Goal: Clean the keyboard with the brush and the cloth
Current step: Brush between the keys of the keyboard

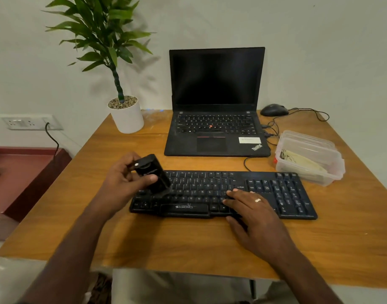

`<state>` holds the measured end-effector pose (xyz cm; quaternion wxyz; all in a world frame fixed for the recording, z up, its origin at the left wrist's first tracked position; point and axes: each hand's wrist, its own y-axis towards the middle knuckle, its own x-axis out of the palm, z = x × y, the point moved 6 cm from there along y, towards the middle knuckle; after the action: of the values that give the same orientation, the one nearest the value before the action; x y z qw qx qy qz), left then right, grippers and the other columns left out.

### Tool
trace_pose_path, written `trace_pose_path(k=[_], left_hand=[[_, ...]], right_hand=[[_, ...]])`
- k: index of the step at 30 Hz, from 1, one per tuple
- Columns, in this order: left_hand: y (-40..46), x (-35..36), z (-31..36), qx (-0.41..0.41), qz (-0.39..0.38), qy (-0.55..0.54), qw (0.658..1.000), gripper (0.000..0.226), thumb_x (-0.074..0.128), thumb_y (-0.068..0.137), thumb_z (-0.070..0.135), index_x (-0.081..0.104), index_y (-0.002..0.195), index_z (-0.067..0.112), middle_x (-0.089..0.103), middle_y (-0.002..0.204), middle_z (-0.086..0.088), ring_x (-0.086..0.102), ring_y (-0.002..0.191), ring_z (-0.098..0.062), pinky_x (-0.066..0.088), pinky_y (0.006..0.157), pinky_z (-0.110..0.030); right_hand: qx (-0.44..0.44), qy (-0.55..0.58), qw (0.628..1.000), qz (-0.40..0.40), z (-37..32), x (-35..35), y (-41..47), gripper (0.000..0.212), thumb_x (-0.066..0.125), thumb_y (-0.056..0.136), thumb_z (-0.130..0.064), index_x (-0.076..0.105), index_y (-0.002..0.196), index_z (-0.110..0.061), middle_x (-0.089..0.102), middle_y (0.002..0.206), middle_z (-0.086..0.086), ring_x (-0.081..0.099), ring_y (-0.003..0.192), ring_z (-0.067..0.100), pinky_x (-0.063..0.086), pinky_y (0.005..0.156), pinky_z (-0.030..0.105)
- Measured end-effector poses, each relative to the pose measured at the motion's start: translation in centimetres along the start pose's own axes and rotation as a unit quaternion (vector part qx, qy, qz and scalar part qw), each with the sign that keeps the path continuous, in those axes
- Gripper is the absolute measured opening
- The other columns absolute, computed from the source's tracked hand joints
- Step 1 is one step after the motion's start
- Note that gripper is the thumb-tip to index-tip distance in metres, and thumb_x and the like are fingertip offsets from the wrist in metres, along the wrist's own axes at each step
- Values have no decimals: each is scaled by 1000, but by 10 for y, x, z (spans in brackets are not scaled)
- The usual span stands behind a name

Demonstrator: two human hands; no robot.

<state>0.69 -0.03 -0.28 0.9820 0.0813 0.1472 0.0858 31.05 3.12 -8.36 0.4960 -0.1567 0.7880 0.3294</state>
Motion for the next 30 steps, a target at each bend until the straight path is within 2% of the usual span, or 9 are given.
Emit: trace_pose_path(k=[5, 8, 11, 13, 16, 21, 23, 26, 30], left_hand=[[-9, -29, -9, -30, -11, 25, 999, 22, 64, 84, -9, 44, 91, -6, 66, 74, 4, 73, 70, -17, 61, 64, -27], [-7, -7, -11, -45, -37, 19, 998, 26, 65, 84, -8, 41, 93, -8, 63, 62, 1, 65, 53, -12, 58, 56, -27], [1, 22, -9, -43, -48, -6, 998, 27, 65, 84, -12, 41, 91, -2, 55, 49, 1, 53, 44, -4, 44, 46, -19], [3, 43, -7, -37, -57, -20, 997, 29, 64, 84, -14, 42, 90, 3, 62, 55, 4, 61, 52, -2, 46, 50, -15], [5, 73, -5, -18, -78, -25, 996, 31, 68, 84, -11, 43, 87, 7, 65, 69, 6, 66, 67, -5, 51, 59, -19], [8, 77, 1, -7, -67, -69, 995, 27, 70, 83, -4, 46, 90, 6, 62, 88, -12, 67, 80, -17, 56, 67, -29], [5, 62, 2, -14, -55, -62, 996, 27, 69, 83, -6, 45, 90, 5, 64, 82, -7, 67, 76, -13, 57, 64, -27], [3, 44, 0, -25, -47, -34, 998, 27, 68, 82, -9, 44, 88, 2, 58, 55, 3, 54, 49, -2, 43, 47, -14], [3, 66, 4, -22, -102, -25, 994, 32, 75, 81, -1, 43, 87, 2, 62, 74, -9, 64, 69, -13, 52, 59, -25]], right_hand=[[-2, -7, 1000, -3, 1, 0, 1, 42, 60, 92, -42, 61, 132, -29, 56, 141, -9, 45, 134, 9, 33, 114, 38], [0, -6, 1000, -3, 1, -1, 0, 42, 58, 93, -42, 60, 133, -29, 55, 142, -9, 44, 135, 9, 32, 115, 38], [2, -7, 1000, 2, 2, -1, 1, 41, 58, 95, -42, 61, 132, -28, 55, 141, -8, 44, 136, 10, 35, 114, 41], [3, -7, 1000, 5, 2, -3, 0, 40, 59, 95, -41, 61, 132, -27, 56, 141, -7, 45, 135, 11, 36, 114, 42], [4, -4, 1000, 11, 0, -6, 0, 39, 63, 93, -38, 63, 130, -25, 57, 139, -5, 45, 134, 12, 34, 112, 39], [9, 38, 999, 3, -1, -12, 0, 43, 52, 94, -47, 63, 131, -26, 57, 141, -7, 44, 136, 10, 33, 114, 35], [8, 41, 999, -2, 6, -19, -4, 45, 57, 92, -49, 63, 130, -28, 56, 141, -9, 43, 136, 7, 32, 117, 40], [14, -12, 1000, -2, 23, -29, -9, 47, 59, 86, -58, 65, 125, -33, 57, 138, -12, 47, 134, 8, 28, 117, 54], [33, 5, 999, 10, 26, -31, -2, 47, 58, 84, -63, 68, 118, -32, 61, 132, -13, 52, 128, 10, 31, 114, 55]])
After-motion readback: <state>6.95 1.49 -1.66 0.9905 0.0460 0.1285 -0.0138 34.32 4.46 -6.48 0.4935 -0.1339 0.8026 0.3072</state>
